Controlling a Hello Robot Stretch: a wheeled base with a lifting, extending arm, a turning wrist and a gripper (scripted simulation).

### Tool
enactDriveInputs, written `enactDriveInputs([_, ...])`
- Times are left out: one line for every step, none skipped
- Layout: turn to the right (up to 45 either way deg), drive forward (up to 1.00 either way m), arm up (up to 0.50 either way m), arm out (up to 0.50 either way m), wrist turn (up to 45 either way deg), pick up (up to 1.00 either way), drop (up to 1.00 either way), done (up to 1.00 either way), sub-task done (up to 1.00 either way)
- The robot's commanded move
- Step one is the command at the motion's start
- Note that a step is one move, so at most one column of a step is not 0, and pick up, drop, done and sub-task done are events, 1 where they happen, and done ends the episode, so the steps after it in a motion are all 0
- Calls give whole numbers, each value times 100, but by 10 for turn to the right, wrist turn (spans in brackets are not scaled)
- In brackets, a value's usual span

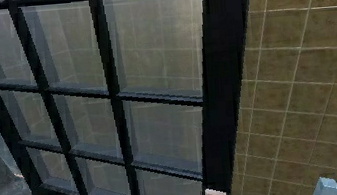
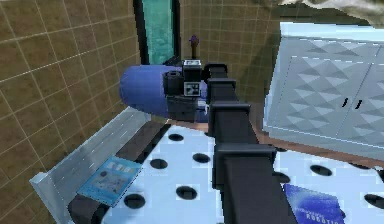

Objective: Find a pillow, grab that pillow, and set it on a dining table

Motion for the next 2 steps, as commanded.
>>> enactDriveInputs([0, 0, 0, 0, -450, 0, 0, 0, 0])
enactDriveInputs([0, 0, 0, 0, -450, 0, 0, 0, 0])
